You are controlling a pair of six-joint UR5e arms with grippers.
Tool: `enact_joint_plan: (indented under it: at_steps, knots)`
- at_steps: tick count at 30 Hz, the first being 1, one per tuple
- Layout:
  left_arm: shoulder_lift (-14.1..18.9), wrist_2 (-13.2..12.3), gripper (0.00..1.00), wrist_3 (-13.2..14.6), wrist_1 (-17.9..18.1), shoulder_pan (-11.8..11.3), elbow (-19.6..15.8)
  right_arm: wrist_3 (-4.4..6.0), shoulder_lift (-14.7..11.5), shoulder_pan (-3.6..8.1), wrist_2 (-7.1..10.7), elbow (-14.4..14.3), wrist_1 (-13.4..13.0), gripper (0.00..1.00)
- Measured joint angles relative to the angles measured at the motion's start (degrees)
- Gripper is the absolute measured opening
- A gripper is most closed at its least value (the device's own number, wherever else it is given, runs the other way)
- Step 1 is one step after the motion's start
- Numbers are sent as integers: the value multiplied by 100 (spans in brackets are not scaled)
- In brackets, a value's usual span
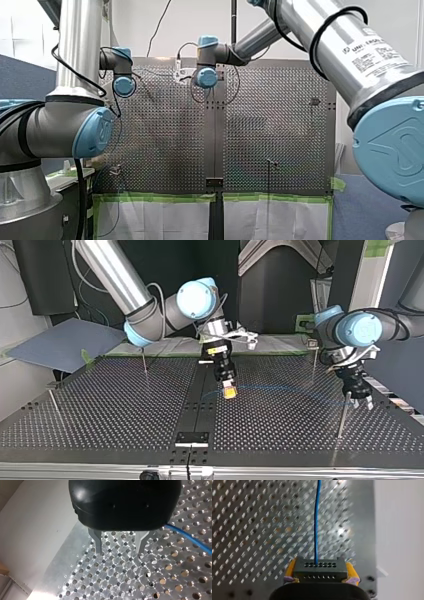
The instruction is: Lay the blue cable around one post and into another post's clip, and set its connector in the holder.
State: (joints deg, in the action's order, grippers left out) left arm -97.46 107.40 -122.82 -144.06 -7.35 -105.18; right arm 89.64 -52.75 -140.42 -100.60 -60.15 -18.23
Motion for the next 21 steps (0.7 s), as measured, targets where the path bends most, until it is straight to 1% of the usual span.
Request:
enact_joint_plan:
  at_steps: [5, 8, 9, 12, 13, 14, 16, 17, 19, 21]
  knots:
    - [-2, 129, 67, 8, -36, 36, 0, -9, 65, 115, -174, -45, 223, 0]
    - [-3, 216, 67, 18, -58, 50, -12, 22, 79, 191, -270, -140, 254, 0]
    - [-3, 234, 69, 23, -58, 53, -22, 40, 80, 216, -303, -177, 241, 0]
    - [-4, 252, 69, 45, -24, 62, -79, 87, 78, 299, -426, -309, 175, 0]
    - [-4, 244, 69, 59, 4, 67, -102, 107, 75, 335, -480, -364, 145, 0]
    - [-4, 232, 72, 85, 45, 74, -125, 125, 73, 367, -516, -410, 119, 0]
    - [-4, 220, 72, 129, 90, 83, -147, 163, 67, 455, -575, -518, 49, 0]
    - [-6, 213, 72, 156, 109, 88, -153, 177, 66, 481, -586, -547, 27, 0]
    - [-20, 196, 72, 190, 126, 95, -156, 247, 50, 585, -607, -659, -68, 0]
    - [-61, 142, 72, 219, 137, 102, -157, 315, 11, 662, -595, -739, -142, 0]
